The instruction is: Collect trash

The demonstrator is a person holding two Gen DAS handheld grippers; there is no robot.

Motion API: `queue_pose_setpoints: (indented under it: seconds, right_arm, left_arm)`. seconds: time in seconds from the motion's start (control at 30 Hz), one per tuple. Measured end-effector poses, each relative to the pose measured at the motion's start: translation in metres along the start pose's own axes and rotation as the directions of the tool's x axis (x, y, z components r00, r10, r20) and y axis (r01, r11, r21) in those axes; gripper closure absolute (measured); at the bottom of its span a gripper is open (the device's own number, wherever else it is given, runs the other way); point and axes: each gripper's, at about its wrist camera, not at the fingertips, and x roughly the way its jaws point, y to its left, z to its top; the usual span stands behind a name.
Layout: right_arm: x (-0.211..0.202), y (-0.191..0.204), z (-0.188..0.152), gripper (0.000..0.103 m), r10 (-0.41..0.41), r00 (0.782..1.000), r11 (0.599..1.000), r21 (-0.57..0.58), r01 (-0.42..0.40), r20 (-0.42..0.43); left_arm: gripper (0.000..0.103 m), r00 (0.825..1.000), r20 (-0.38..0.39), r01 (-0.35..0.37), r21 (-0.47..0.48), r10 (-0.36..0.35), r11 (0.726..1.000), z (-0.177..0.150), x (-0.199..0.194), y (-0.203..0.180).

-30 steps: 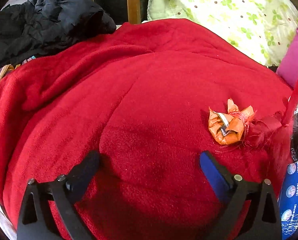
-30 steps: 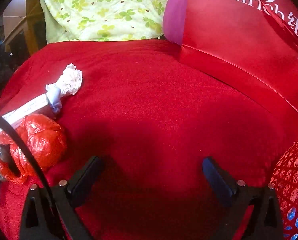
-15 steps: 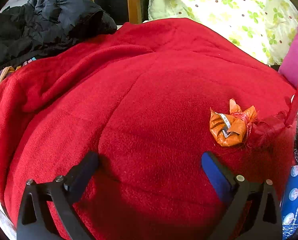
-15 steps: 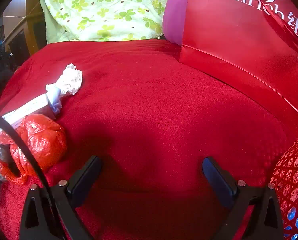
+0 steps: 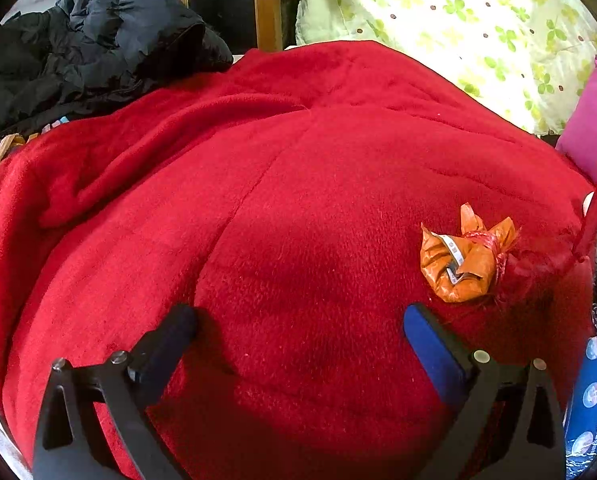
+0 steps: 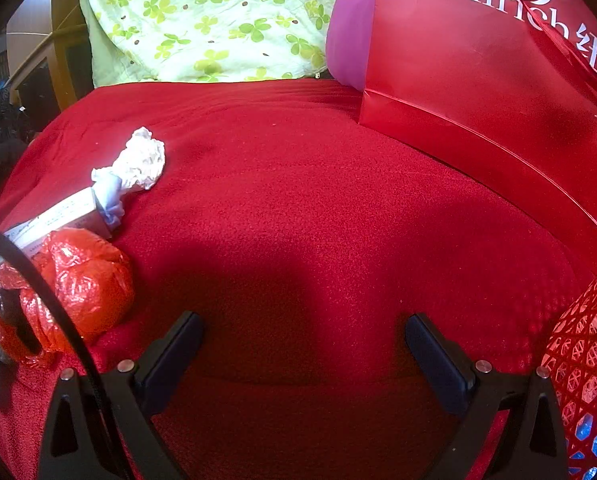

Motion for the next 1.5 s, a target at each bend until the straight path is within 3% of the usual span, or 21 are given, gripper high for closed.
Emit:
queue_pose_setpoints:
  seconds: [1.5]
  right_arm:
    - [0.0021, 0.0002, -0.001, 0.0, 0.004, 1.0, 1.0, 0.0, -0.004, 0.004]
  left_arm:
    - [0.0, 1.0, -0.012, 0.015, -0.013, -0.016, 1.0, -0.0014, -0.0032, 0.003]
